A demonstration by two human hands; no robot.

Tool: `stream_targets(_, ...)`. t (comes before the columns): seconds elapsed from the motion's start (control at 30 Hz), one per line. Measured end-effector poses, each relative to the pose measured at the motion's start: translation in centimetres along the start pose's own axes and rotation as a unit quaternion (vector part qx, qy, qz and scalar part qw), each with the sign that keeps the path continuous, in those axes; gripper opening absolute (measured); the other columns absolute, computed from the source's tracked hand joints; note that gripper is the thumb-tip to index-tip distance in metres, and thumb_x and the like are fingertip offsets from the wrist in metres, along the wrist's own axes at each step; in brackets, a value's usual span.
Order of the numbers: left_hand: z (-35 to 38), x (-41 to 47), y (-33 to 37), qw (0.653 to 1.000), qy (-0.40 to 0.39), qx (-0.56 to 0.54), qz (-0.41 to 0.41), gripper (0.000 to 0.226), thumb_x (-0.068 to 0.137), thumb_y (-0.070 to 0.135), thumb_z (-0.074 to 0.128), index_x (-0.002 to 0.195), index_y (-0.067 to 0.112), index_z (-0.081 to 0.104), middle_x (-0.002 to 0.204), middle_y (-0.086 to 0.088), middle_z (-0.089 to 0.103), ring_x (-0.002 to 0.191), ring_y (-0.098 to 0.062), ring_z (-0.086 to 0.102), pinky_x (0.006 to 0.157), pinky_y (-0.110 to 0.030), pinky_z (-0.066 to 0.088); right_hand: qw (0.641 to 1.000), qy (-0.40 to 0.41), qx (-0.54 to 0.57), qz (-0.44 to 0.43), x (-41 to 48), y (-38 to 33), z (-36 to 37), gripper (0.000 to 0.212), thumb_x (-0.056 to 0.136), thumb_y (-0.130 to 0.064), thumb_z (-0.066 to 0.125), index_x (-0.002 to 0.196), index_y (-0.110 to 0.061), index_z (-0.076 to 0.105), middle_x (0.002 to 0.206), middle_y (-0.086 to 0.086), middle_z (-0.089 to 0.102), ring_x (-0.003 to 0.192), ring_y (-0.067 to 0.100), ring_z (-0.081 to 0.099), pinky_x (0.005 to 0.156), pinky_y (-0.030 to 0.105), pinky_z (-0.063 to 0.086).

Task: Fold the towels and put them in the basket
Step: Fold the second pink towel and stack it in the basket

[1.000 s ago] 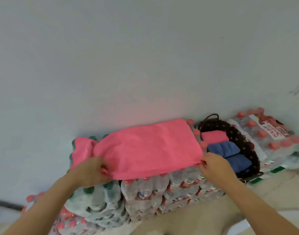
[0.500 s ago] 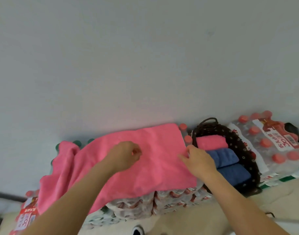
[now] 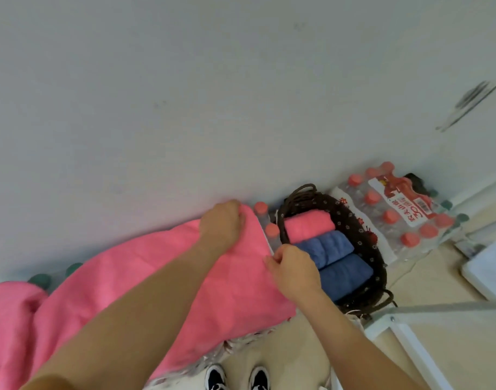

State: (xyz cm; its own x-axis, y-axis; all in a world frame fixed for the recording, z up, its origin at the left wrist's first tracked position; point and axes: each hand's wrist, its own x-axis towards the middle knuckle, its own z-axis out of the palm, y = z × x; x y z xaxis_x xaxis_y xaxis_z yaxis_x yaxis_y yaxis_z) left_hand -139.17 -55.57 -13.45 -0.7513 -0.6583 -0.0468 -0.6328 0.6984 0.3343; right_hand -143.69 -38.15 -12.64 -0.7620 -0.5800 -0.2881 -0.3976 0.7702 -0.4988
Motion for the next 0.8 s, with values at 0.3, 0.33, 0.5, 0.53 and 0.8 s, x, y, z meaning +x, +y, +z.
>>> stream_targets(0.3,1.3,1.6,2.9,0.999,0.021,0.019,-0.029,0.021,0.098,0.027,0.039,0.108,0.014,0.052,0.1,-0.016,0.068,0.092,-0.039,0.063,0.073,-0.041,0.046,0.992,0.013,0.1,-0.072,1.2,1.6,-1.2,0.023,0.088,-0.026,0.059,0.069,-0.017,0.049,0.068,-0.003,0.056,0.066,0.015,0.054,0.061,0.035,0.043)
stream_targets(0.33,1.3,1.7,3.7,0.999,0.03,0.006,-0.027,0.019,0.099,0.027,0.038,0.108,0.015,0.05,0.097,-0.016,0.068,0.089,-0.039,0.063,0.071,-0.041,0.045,0.99,0.013,0.121,-0.066,1.3,1.9,-1.5,0.023,0.089,-0.026,0.059,0.07,-0.017,0.05,0.066,-0.004,0.056,0.064,0.015,0.054,0.062,0.037,0.045)
stream_targets(0.5,1.4,2.8,7.4,0.995,0.066,-0.063,0.032,0.02,0.098,0.025,0.043,0.111,0.015,0.055,0.096,-0.013,0.071,0.088,-0.037,0.064,0.071,-0.04,0.043,0.988,0.027,0.153,-0.019,2.9,4.7,-3.6,0.018,0.087,-0.027,0.062,0.074,-0.024,0.049,0.063,-0.004,0.057,0.059,0.013,0.054,0.057,0.04,0.047)
stream_targets(0.53,1.6,2.9,7.8,0.994,0.06,-0.088,0.04,0.022,0.097,0.022,0.045,0.115,0.016,0.056,0.1,-0.012,0.071,0.091,-0.036,0.064,0.074,-0.04,0.044,0.99,0.025,0.141,-0.016,3.1,5.3,-4.0,0.019,0.087,-0.027,0.062,0.075,-0.024,0.048,0.063,-0.004,0.056,0.057,0.013,0.053,0.053,0.038,0.045)
stream_targets(0.8,1.6,-4.5,4.3,0.995,0.065,-0.024,0.07,0.039,0.081,0.019,0.049,0.115,0.014,0.067,0.116,-0.01,0.067,0.105,-0.032,0.061,0.088,-0.038,0.053,0.977,0.082,0.019,-0.197,4.2,4.4,-3.9,0.03,0.084,-0.014,0.062,0.113,-0.01,0.06,0.109,0.009,0.059,0.099,0.029,0.056,0.079,0.041,0.049)
